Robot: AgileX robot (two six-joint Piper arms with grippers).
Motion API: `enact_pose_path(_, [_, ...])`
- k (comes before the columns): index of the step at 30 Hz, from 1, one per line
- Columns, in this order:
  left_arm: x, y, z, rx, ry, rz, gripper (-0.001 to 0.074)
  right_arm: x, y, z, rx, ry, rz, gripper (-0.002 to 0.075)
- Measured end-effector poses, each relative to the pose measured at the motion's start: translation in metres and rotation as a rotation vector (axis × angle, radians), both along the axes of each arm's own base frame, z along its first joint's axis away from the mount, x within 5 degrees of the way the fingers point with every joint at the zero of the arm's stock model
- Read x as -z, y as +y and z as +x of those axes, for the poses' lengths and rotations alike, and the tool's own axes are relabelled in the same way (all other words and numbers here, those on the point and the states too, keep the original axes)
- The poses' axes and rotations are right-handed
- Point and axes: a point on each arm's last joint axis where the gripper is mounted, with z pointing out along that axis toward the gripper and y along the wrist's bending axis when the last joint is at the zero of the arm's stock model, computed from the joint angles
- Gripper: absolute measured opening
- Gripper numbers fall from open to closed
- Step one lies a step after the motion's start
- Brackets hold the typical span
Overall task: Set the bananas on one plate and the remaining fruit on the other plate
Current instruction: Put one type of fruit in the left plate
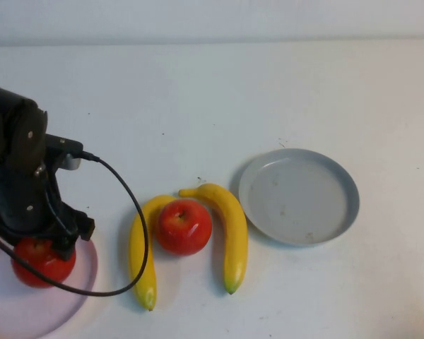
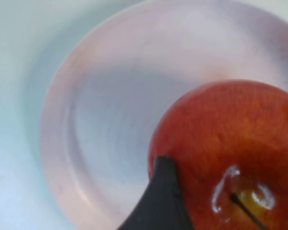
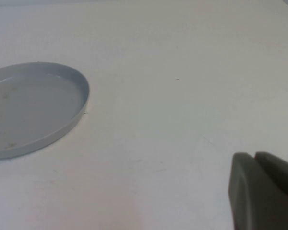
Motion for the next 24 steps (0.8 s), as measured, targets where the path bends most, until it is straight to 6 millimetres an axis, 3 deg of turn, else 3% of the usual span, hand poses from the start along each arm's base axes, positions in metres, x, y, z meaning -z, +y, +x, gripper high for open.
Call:
enact_pose_path(4, [0.002, -0.003, 0.001, 0.037, -0.006, -0.048, 0.0561, 0.0, 0.0, 0.0, 0.0, 0.0, 0.0, -0.0017])
enact_pose_path(9, [0.002, -0.003, 0.002, 0.05, -0.019, -0.046, 0.0662, 0.0, 0.0, 0.0, 0.0, 0.0, 0.0, -0.0017])
enact_pose_path(12, [0.001, -0.001, 0.002, 0.059, -0.024, -0.025, 0.0667, 0.0, 0.0, 0.0, 0.0, 0.0, 0.0, -0.0017])
enact_pose_path(17, [-0.018, 0.0, -0.005, 0.056, -0.096, -0.04, 0.0667, 0.0, 0.0, 0.0, 0.0, 0.0, 0.0, -0.0017])
enact_pose_path(24, [-0.035, -0.039, -0.018, 0.176, -0.205, -0.152, 0.0667, 0.0, 0.0, 0.0, 0.0, 0.0, 0.0, -0.0017])
